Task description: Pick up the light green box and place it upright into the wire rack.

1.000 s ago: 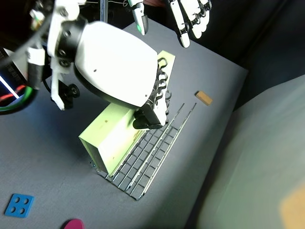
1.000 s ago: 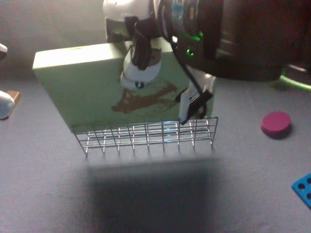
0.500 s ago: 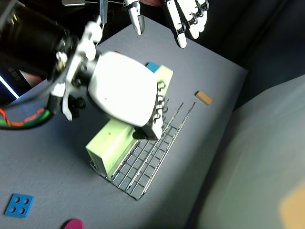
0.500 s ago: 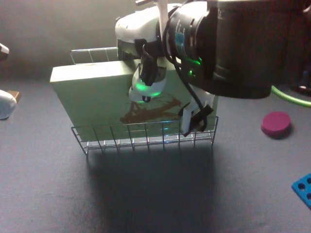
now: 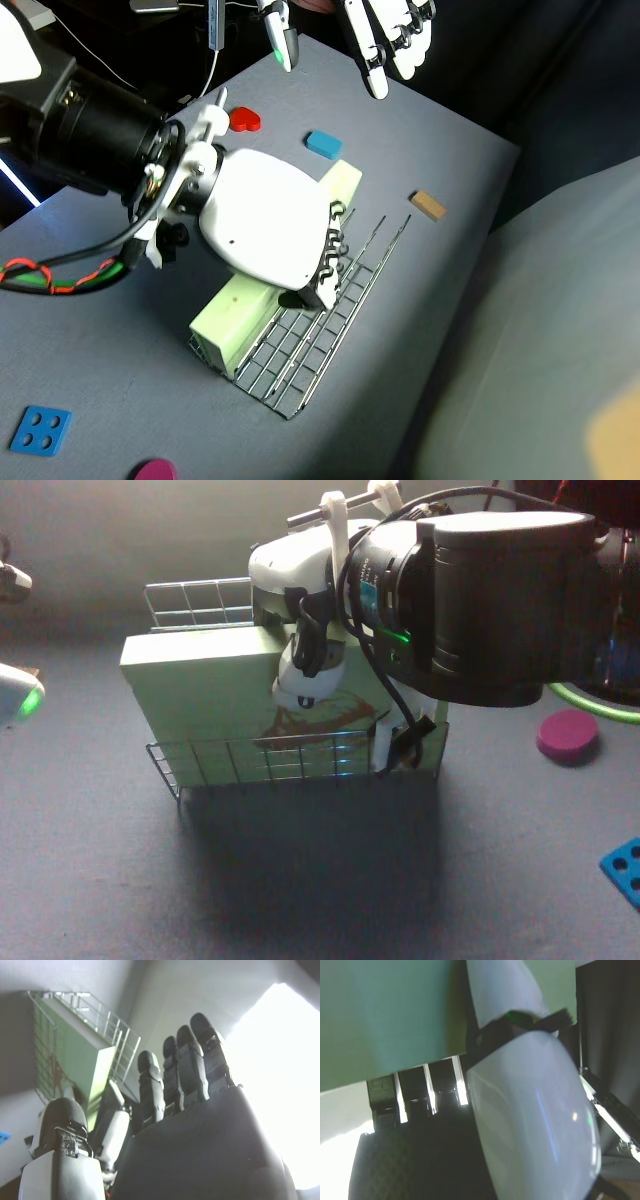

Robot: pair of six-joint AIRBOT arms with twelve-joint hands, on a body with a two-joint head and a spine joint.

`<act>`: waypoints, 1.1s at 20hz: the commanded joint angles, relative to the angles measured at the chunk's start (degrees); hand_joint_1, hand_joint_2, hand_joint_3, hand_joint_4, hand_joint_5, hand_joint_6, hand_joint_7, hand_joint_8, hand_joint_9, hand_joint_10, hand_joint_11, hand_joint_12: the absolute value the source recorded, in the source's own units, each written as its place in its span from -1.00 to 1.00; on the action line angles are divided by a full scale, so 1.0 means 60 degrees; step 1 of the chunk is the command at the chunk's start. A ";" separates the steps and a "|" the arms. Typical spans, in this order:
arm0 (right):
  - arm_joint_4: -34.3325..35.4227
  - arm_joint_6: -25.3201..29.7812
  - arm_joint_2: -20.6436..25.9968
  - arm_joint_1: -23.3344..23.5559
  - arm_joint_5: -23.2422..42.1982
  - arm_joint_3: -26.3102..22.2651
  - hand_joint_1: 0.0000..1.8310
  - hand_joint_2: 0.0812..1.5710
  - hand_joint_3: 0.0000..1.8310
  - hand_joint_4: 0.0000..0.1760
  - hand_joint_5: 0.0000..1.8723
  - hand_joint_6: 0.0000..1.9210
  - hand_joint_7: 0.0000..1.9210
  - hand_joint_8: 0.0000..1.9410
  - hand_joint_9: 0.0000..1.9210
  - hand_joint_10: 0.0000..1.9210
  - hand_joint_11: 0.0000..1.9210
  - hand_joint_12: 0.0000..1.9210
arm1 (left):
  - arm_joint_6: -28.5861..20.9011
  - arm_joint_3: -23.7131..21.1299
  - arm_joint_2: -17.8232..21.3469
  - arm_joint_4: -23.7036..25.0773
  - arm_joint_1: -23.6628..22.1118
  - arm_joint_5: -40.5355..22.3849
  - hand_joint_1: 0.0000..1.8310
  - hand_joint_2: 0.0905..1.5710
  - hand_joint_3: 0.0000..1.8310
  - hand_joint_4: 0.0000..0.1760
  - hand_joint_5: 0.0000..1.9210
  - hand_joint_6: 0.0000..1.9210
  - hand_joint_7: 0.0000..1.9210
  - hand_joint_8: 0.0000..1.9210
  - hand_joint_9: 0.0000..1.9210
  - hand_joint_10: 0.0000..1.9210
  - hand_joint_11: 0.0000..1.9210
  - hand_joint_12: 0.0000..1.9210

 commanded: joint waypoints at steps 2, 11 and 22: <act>-0.0676 0.0062 -0.0051 0.0057 0.0310 0.0003 0.49 0.45 -1.00 -1.00 -0.11 0.10 -0.03 0.15 -0.19 0.52 -0.27 0.65 | 0.0001 -0.0092 -0.0024 0.0711 -0.0156 -0.0668 -0.67 0.49 -1.00 0.06 -0.70 -1.00 -0.84 -1.00 -0.84 -1.00 -1.00 -0.41; -0.0852 0.0018 -0.0045 0.0027 0.0338 0.0003 0.28 0.50 -1.00 -0.94 -0.14 0.23 -0.13 0.34 -0.30 0.19 -0.46 0.76 | -0.0052 -0.0244 -0.0299 0.0677 -0.0160 -0.0762 -0.67 0.49 -1.00 0.07 -0.71 -1.00 -0.84 -0.99 -0.83 -0.99 -1.00 -0.38; -0.0849 -0.0027 0.0301 0.0166 0.0290 -0.0356 -0.10 0.18 -1.00 -1.00 -0.50 -1.00 -0.47 -1.00 -0.55 -0.84 -0.97 0.42 | -0.0113 -0.0185 -0.0470 0.0680 -0.0201 -0.0686 -0.67 0.50 -1.00 0.07 -0.70 -1.00 -0.83 -1.00 -0.82 -0.99 -1.00 -0.38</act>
